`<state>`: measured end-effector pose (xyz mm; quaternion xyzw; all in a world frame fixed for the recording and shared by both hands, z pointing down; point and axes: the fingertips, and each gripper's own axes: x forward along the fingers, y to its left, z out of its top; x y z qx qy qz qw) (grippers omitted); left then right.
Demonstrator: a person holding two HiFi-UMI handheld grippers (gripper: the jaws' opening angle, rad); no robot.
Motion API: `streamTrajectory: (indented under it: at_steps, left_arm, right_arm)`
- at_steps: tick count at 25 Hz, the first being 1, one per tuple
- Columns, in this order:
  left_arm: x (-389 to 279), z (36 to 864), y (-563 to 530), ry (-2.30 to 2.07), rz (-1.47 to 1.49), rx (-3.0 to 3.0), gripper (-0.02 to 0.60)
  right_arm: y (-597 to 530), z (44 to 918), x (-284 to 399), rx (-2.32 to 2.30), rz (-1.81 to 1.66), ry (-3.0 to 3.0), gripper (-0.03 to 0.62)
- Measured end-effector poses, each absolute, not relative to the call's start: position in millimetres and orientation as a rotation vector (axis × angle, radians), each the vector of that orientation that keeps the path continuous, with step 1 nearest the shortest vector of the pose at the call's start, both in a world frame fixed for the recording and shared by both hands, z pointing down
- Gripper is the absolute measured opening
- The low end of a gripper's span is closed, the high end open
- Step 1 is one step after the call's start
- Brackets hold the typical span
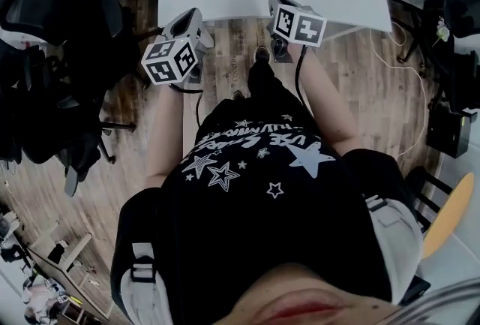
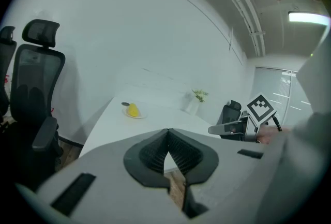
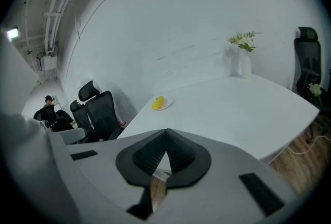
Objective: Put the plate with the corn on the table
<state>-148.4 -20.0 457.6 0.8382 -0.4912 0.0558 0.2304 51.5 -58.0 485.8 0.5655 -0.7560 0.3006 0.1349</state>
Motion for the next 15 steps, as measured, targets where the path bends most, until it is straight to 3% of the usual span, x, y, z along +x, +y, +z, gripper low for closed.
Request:
streamTrajectory:
  at_steps: [15]
  left_arm:
    - [-86, 453, -1, -1.25, 0.201, 2.388, 0.006]
  right_arm:
    - [-18, 469, 118, 1.731, 0.809, -2.159, 0.006]
